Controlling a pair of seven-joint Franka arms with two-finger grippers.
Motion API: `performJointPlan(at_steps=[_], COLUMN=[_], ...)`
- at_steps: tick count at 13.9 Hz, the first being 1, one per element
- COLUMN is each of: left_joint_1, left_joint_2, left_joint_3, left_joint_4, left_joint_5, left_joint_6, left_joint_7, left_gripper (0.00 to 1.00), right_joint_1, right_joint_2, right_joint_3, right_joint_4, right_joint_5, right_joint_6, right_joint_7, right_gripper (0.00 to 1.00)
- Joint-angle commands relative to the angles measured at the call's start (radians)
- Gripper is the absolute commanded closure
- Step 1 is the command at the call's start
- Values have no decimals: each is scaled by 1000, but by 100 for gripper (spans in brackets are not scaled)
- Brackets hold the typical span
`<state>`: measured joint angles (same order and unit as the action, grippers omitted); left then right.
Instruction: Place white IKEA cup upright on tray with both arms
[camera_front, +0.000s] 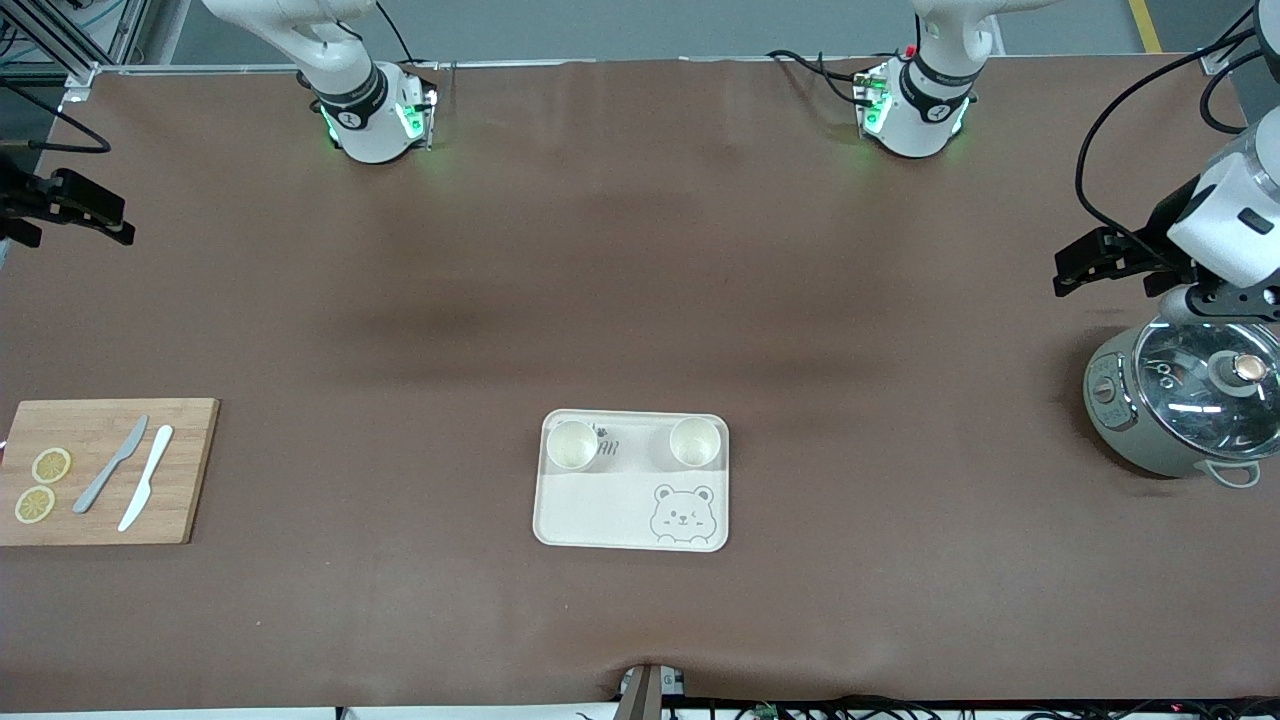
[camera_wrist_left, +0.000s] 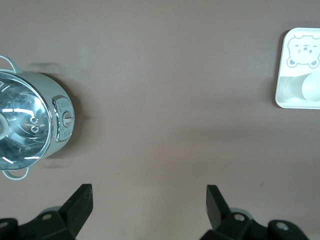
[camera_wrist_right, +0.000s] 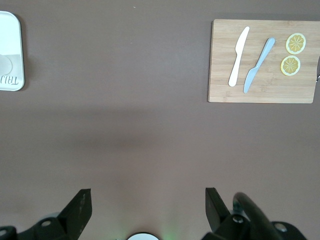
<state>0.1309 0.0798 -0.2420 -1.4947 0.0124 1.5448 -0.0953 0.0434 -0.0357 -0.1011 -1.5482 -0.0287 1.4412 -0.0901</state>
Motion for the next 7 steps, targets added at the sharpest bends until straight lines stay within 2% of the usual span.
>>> performJointPlan(at_steps=[1,7], left_joint_1=[9,10], left_joint_2=[-11,-14], left_joint_3=[-8,3], left_joint_4=[8,24], left_joint_5=[34,34], left_joint_6=[-15,-17], left_joint_7=[29,45], left_gripper=[0,0], right_joint_1=[-8,-8], right_joint_2=[-7,-6], right_joint_3=[8,8], right_joint_4=[7,7], right_joint_5=[-14,-13], right_joint_6=[-4,-4], right_joint_7=[-4,-4], right_gripper=[0,0])
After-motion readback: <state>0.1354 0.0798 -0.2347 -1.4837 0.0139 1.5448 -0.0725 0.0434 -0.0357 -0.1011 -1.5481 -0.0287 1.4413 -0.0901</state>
